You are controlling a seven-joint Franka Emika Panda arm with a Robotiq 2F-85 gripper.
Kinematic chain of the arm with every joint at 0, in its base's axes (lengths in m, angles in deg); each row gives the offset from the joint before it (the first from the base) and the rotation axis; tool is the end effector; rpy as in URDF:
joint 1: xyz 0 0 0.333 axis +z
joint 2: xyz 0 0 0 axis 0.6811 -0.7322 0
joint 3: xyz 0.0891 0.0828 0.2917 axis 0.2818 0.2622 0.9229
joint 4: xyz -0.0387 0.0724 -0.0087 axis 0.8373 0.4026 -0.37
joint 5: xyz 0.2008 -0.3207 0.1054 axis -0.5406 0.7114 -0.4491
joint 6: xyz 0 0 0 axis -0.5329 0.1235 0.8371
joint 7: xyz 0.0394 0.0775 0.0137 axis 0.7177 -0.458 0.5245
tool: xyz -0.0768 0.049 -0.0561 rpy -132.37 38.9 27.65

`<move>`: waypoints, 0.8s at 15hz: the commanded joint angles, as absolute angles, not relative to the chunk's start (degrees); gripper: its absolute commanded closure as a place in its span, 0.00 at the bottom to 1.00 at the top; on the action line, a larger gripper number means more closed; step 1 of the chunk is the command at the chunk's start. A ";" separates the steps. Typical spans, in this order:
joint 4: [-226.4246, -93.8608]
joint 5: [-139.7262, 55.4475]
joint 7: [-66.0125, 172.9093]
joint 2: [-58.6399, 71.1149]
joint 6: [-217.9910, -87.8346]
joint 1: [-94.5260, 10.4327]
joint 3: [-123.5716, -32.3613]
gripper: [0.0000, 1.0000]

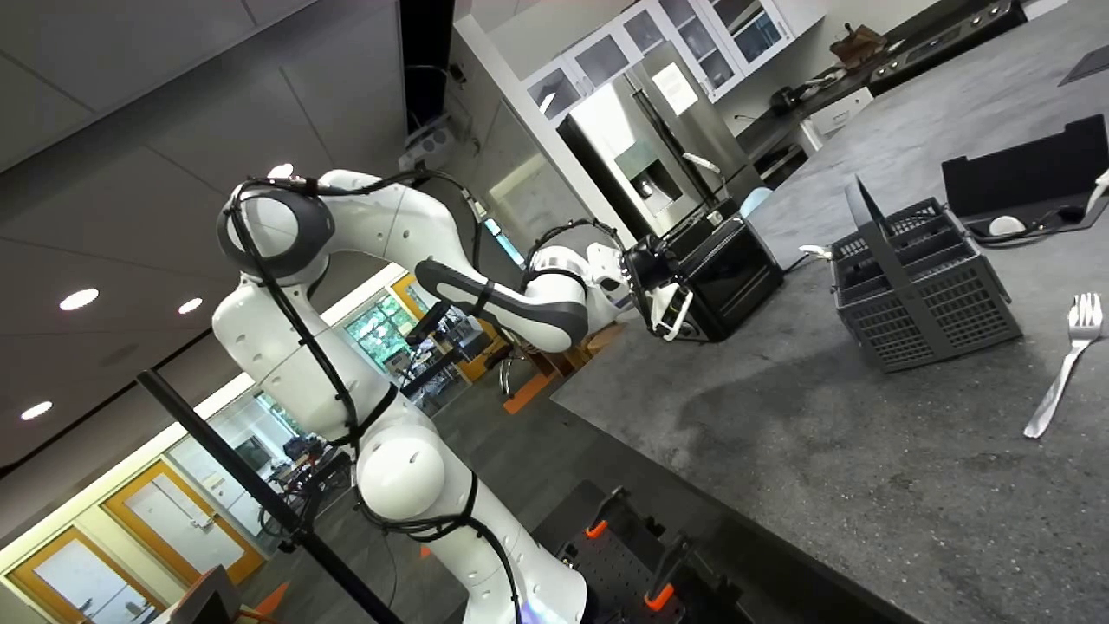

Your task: Put the fork closest to you in the gray basket

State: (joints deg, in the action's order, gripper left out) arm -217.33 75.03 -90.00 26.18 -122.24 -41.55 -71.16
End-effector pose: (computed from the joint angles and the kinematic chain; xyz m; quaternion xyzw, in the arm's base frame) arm 0.4457 -0.0390 0.3116 0.6169 -0.2872 0.6462 0.3455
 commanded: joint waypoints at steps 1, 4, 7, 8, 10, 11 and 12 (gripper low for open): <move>-217.29 74.43 -90.51 25.99 -122.05 -41.02 -71.70 0.93; -216.86 75.52 -90.78 26.38 -123.05 -41.09 -71.79 0.98; -214.45 76.77 -90.79 26.78 -126.80 -41.31 -72.20 0.98; -213.51 76.91 -90.79 26.60 -127.73 -41.35 -72.25 0.98; -211.69 77.35 -90.77 26.00 -129.15 -41.49 -72.39 0.98; -210.97 77.73 -90.76 25.72 -129.95 -41.62 -72.56 0.98; -210.31 77.75 -90.75 25.34 -130.37 -41.72 -72.74 0.98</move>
